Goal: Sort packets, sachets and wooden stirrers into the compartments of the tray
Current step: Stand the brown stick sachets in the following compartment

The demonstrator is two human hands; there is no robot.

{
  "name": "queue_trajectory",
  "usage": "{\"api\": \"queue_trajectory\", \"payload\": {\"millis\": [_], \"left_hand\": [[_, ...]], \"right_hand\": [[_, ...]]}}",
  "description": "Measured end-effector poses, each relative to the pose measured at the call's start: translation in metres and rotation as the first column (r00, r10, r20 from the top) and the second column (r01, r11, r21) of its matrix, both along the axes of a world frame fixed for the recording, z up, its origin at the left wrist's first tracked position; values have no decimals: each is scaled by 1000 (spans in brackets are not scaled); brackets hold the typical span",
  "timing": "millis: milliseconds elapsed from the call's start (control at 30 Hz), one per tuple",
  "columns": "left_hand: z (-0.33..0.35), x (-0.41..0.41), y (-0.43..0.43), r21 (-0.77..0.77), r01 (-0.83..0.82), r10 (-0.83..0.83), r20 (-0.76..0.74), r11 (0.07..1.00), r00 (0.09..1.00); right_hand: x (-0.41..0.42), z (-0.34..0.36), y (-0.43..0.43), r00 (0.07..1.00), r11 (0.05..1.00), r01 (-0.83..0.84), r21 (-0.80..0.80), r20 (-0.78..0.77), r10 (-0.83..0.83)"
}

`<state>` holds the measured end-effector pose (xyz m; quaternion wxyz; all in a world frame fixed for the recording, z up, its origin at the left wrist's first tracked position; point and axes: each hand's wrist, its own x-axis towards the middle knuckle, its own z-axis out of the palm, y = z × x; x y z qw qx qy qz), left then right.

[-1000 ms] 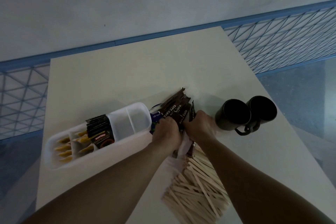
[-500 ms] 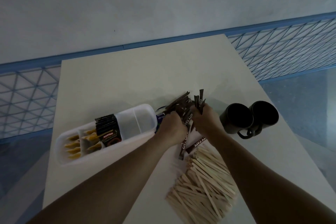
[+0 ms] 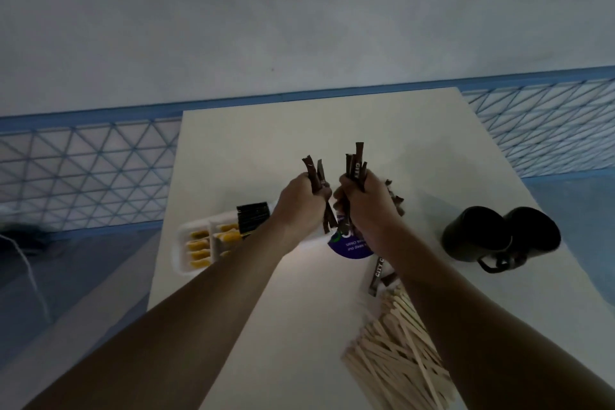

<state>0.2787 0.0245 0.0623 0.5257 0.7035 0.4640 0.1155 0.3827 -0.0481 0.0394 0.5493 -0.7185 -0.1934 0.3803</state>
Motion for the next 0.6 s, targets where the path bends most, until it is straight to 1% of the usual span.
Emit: {"api": "queue_trajectory", "payload": {"millis": [133,233,333,433,600], "left_hand": [[4,-22,19,-75,-74,80,74,994,994],[-1,-37,34,-103,-127,136,85,987,987],[-7,-44,44,-56,-114,115,24,992,993],[-15,-46,50,8,-82,82,-86,997,993],[-28,-44,53,10,-73,74,-166,997,983]], "right_hand": [[-22,2,20,999,997,-36,65,-4,37],[-37,-2,33,997,997,-15,76,-74,21],[-47,-10,40,995,997,-2,73,-102,9],[-56,-17,42,995,997,-10,74,-94,17],[-64,-25,40,989,995,-13,103,-143,27]]}}
